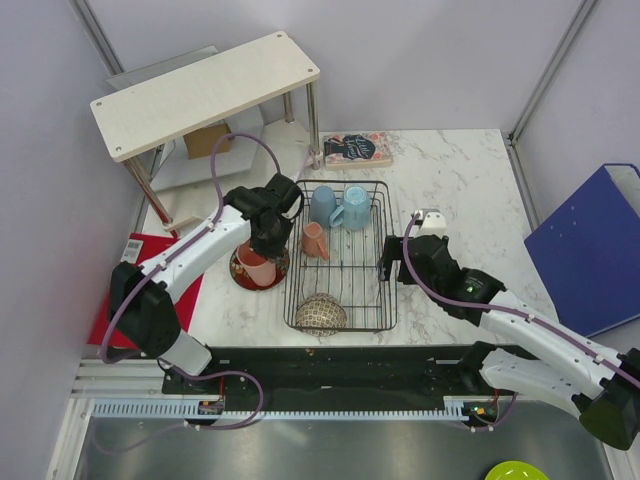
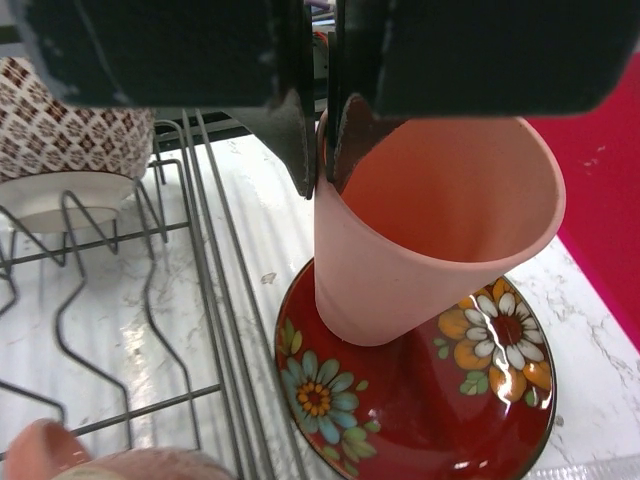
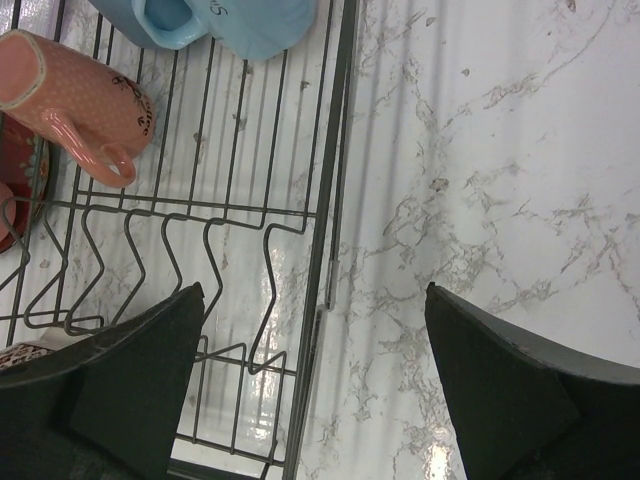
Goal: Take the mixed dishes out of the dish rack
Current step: Place the cup at the center of the board.
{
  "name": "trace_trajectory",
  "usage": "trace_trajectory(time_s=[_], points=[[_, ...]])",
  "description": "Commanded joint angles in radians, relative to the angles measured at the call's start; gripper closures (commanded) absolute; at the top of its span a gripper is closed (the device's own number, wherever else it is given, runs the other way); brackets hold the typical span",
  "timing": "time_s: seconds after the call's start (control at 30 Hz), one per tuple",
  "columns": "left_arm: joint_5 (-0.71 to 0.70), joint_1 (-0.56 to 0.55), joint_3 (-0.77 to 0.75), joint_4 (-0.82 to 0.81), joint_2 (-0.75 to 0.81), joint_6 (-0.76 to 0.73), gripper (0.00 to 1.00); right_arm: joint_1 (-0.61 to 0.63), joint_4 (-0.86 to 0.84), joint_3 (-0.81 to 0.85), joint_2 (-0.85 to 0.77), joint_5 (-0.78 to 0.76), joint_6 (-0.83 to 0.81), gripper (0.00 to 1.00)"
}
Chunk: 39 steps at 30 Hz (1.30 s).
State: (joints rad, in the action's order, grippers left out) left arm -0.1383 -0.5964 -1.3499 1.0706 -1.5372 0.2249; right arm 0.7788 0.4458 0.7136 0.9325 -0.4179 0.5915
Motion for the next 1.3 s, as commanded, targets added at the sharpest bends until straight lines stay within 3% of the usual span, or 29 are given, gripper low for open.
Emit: trace_trajectory(time_s=[0.0,0.57,0.63,0.7,0.73,1.07,1.1,1.13,1.17,1.2,1.27], points=[[-0.053,-0.002,0.034,-0.029,-0.008,-0.018,0.98,0.002,-0.03,-0.016,-0.017,0.011,0.017,0.02],[-0.138,0.001,0.025,-0.127,-0.069,-0.013,0.98,0.002,-0.052,-0.055,-0.034,0.048,0.021,0.02],[-0.139,0.001,0.028,-0.124,-0.067,-0.015,0.89,0.002,-0.052,-0.057,-0.038,0.045,0.021,0.02],[-0.147,0.001,0.032,-0.124,-0.057,-0.009,0.71,0.002,-0.055,-0.062,-0.041,0.044,0.021,0.02],[-0.158,0.001,0.037,-0.123,-0.038,-0.006,0.67,0.004,-0.056,-0.063,-0.04,0.044,0.021,0.02],[-0.198,0.001,0.009,-0.093,0.035,-0.002,0.5,0.002,-0.064,-0.043,-0.009,0.053,0.019,0.02],[-0.204,0.001,0.003,-0.09,0.046,-0.002,0.25,0.004,-0.064,-0.042,-0.009,0.051,0.019,0.02],[-0.216,0.001,-0.008,-0.087,0.054,-0.004,0.12,0.002,-0.064,-0.04,-0.008,0.053,0.018,0.02],[-0.225,0.001,-0.017,-0.084,0.061,-0.006,0.11,0.002,-0.064,-0.039,-0.008,0.053,0.018,0.02],[-0.233,0.001,-0.029,-0.078,0.074,-0.007,0.01,0.002,-0.064,-0.039,-0.008,0.047,0.014,0.02],[-0.262,0.001,-0.067,-0.055,0.083,-0.006,0.01,0.002,-0.064,-0.036,-0.004,0.044,0.013,0.02]])
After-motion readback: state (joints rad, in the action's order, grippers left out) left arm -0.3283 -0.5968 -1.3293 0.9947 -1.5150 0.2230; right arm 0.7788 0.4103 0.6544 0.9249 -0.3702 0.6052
